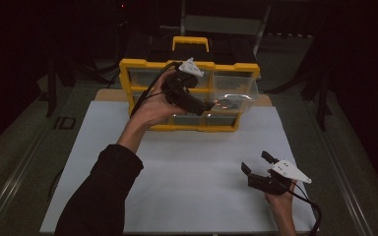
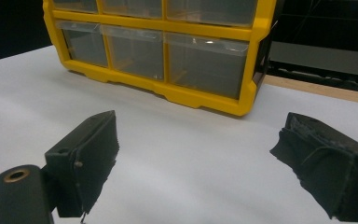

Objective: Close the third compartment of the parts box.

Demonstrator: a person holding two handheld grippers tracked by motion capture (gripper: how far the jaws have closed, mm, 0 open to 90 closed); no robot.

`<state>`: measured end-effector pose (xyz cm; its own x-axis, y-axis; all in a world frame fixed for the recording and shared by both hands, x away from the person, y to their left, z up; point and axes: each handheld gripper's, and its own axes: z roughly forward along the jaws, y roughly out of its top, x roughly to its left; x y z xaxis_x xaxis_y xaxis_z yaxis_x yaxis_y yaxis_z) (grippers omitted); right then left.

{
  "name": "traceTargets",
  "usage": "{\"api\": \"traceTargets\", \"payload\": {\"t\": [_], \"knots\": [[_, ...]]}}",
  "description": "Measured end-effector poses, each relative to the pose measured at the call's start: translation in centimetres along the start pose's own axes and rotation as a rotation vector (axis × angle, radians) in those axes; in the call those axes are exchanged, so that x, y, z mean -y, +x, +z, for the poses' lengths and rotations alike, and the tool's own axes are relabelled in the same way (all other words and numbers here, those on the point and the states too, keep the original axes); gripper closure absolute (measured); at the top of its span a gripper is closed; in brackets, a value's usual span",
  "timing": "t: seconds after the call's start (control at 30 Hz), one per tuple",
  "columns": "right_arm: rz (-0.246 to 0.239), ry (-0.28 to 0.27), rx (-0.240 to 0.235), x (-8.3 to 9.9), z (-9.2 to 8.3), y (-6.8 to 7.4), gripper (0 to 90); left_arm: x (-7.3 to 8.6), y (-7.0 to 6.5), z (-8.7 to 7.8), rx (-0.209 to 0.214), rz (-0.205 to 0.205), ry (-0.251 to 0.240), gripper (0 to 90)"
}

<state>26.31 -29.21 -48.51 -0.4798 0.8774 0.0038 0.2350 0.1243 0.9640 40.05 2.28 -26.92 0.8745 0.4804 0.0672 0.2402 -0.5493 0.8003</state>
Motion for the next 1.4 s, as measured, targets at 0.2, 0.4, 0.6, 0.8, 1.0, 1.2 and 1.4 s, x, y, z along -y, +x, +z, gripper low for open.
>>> {"api": "traceTargets", "payload": {"t": [0.2, 0.4, 0.6, 0.8, 1.0, 1.2, 1.4], "knots": [[0.000, 0.000, 0.001, 0.0, -0.1, 0.0, 11.2, 0.6, -0.3, 0.2, 0.020, 0.006, -0.002, 16.0], [0.003, -0.001, 0.001, 0.0, -0.1, 0.0, 11.2, 1.3, -0.8, 0.7, 0.049, 0.016, -0.008, 24.9], [0.003, -0.001, 0.002, 0.0, -0.1, 0.0, 11.2, 1.6, -1.2, 1.2, 0.078, 0.023, -0.015, 42.3], [0.003, -0.001, 0.002, 0.0, 0.0, -0.1, 11.2, 1.4, -1.8, 1.6, 0.086, 0.039, -0.025, 60.7], [0.004, -0.001, 0.003, 0.0, -0.1, -0.1, 11.3, 1.4, -2.2, 2.3, 0.058, 0.037, -0.030, 78.6], [0.004, -0.002, 0.003, 0.0, -0.1, -0.1, 11.2, 1.2, -2.4, 2.6, 0.025, 0.014, -0.065, 90.0], [0.006, -0.003, 0.003, 0.0, -0.1, -0.1, 11.3, 1.3, -2.4, 2.9, 0.014, -0.018, -0.091, 90.0]]}}
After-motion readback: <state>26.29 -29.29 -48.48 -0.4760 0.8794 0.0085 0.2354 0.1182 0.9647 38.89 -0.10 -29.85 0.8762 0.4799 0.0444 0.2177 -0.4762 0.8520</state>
